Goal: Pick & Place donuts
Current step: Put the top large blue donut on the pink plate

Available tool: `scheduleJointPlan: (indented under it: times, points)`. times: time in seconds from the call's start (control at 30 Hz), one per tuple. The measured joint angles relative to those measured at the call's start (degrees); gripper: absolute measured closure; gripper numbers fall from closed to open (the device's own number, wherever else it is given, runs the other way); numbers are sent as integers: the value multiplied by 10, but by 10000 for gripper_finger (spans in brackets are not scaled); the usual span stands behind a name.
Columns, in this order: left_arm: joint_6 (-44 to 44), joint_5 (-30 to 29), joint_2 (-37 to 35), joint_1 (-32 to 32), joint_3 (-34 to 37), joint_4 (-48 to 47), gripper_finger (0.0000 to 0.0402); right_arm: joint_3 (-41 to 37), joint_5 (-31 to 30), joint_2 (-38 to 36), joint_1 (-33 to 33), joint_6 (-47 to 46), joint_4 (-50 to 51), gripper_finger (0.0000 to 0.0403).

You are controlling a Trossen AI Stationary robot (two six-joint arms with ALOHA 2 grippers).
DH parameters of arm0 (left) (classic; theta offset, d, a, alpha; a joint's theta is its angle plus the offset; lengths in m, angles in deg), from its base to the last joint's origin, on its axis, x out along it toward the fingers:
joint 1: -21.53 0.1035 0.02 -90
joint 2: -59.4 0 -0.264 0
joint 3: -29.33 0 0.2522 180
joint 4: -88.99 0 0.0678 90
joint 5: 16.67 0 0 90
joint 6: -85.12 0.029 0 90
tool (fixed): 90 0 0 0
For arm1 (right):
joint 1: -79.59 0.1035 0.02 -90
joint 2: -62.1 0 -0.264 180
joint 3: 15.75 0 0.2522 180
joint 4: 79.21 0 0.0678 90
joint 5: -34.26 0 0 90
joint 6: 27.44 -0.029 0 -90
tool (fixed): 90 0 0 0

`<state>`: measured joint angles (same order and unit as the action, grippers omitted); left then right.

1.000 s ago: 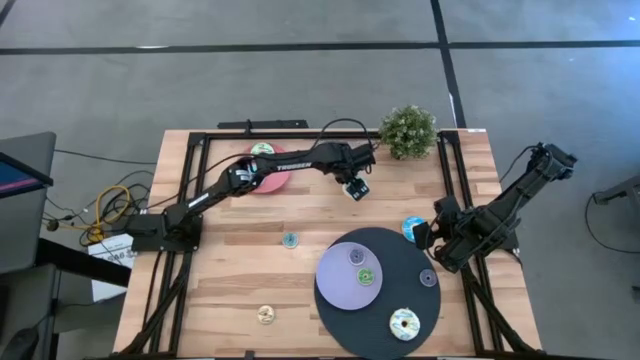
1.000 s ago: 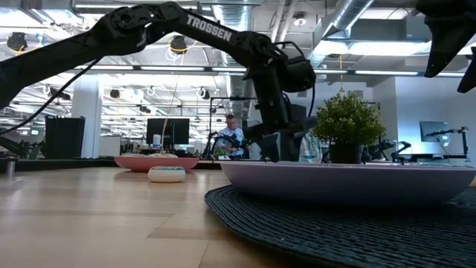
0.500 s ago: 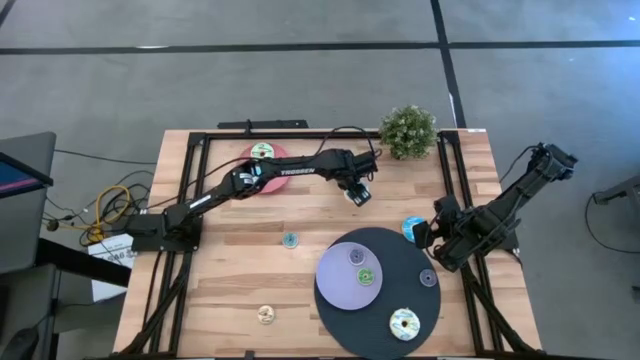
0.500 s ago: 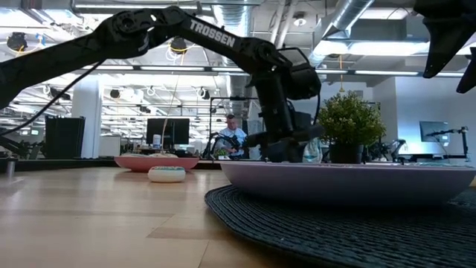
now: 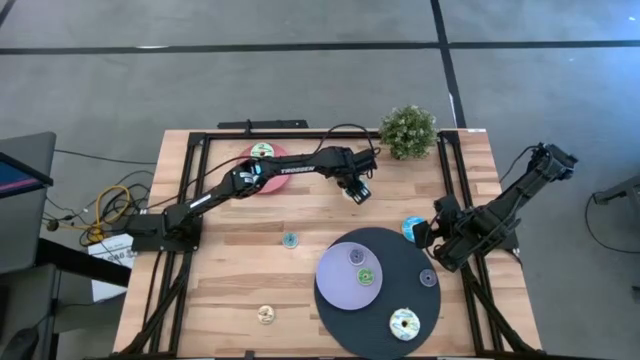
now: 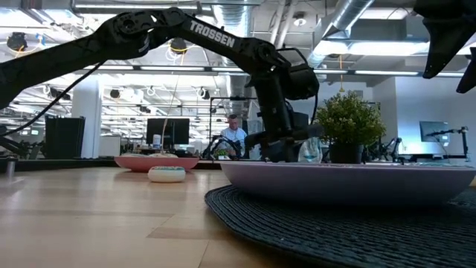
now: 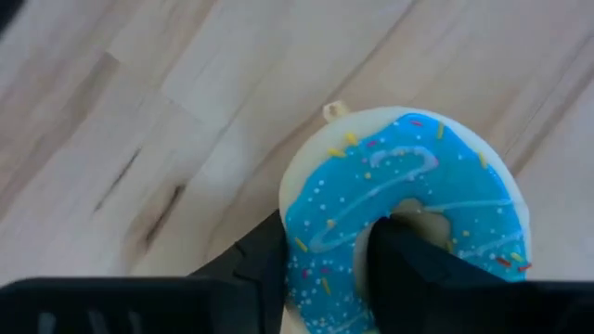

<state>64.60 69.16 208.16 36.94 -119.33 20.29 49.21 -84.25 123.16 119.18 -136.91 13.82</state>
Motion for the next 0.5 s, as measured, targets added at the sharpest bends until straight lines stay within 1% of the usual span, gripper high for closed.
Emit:
scheduleJointPlan:
  times: [0.07,0.17,0.27,0.33,0.5]
  points:
    - [-2,26,-11,5,1,-23,294,0,0,0,0,0,2,76]
    - [-11,42,-35,13,1,-54,298,0,0,0,-5,4,3,76]
    - [-14,40,-60,29,0,-98,298,0,0,0,-9,5,3,76]
    - [-1,37,-73,39,0,-127,298,0,0,0,-9,13,2,76]
    - [38,2,-91,64,2,-230,299,0,1,0,-9,15,-5,76]
